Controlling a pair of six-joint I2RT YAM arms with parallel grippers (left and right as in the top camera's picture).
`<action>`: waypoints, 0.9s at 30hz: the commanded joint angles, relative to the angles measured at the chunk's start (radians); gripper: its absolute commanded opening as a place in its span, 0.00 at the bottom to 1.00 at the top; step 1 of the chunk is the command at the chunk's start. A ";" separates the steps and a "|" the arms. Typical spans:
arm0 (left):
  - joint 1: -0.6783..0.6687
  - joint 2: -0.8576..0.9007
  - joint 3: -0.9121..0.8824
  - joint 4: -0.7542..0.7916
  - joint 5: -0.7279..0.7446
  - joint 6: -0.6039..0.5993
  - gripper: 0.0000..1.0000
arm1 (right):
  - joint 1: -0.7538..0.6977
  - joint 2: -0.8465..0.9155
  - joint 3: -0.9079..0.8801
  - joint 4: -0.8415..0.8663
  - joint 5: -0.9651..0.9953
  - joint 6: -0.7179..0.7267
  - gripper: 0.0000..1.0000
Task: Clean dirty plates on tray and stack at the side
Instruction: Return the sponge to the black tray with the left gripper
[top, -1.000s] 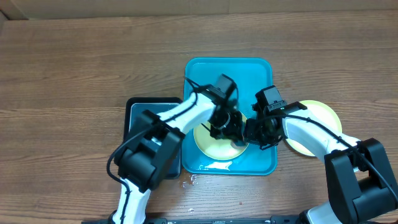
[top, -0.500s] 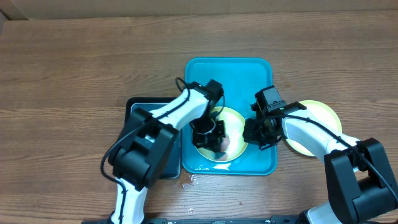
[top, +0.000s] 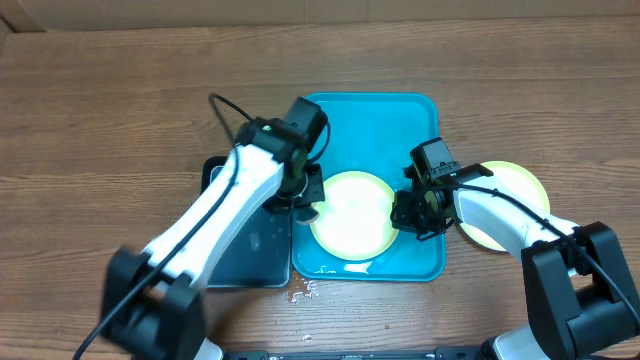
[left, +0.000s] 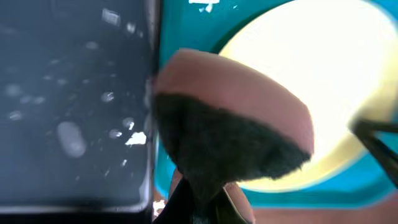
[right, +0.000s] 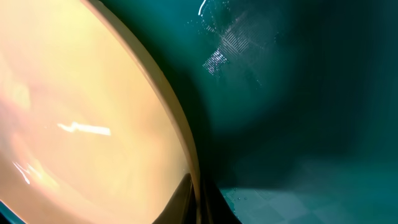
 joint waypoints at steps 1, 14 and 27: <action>0.034 -0.152 -0.008 -0.048 -0.117 0.010 0.04 | 0.005 0.010 -0.010 0.002 0.044 -0.018 0.04; 0.197 -0.175 -0.309 0.074 -0.235 0.013 0.04 | 0.005 0.010 -0.010 0.001 0.046 0.025 0.04; 0.209 -0.221 -0.203 0.022 -0.144 0.040 0.41 | 0.005 0.004 0.084 -0.157 0.035 0.024 0.04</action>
